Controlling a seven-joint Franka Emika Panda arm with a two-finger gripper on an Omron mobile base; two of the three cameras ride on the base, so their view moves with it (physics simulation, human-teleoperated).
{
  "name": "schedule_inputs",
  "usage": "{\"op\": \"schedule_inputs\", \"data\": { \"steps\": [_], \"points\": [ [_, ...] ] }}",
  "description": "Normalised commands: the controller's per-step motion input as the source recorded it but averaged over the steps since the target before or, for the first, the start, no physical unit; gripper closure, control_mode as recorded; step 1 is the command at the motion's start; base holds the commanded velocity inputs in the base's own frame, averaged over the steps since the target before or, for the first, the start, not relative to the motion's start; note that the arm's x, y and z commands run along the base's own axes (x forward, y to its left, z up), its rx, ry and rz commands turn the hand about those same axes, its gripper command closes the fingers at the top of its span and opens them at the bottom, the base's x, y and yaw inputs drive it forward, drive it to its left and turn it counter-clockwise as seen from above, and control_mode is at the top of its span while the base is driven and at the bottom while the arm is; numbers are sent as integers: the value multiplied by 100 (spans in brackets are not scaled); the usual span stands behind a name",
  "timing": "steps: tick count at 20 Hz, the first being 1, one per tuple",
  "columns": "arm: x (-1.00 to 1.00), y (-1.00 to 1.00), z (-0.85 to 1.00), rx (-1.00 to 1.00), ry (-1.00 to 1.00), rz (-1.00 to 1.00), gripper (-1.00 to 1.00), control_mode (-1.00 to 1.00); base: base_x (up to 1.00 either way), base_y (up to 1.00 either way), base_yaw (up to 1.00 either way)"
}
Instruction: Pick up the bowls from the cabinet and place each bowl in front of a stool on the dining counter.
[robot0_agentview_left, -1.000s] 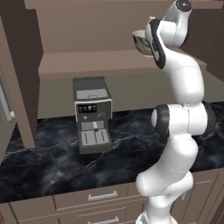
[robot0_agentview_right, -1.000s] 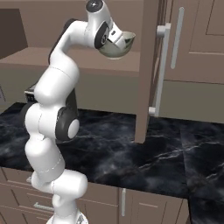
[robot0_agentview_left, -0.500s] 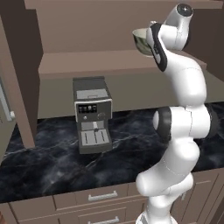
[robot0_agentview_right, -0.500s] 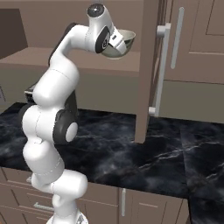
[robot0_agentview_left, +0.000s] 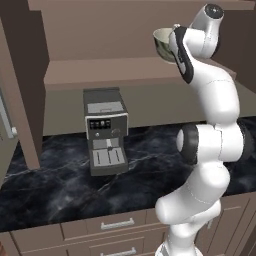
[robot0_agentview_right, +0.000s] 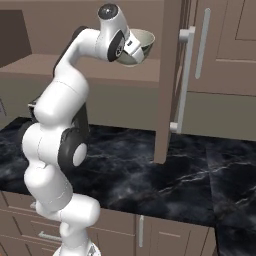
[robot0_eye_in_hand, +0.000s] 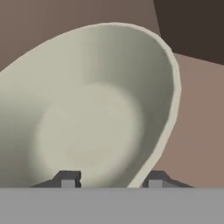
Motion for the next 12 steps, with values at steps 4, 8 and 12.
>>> {"op": "schedule_inputs", "data": {
  "steps": [4, 8, 12],
  "points": [
    [-94, -4, 0, 0, 0, 0, 100, -100, 0, 0, 0],
    [-100, -6, 0, 0, 0, 8, 100, -100, 0, 0, 0],
    [-100, 5, -8, 0, 8, 11, 100, -100, 0, 0, 0]
  ]
}}
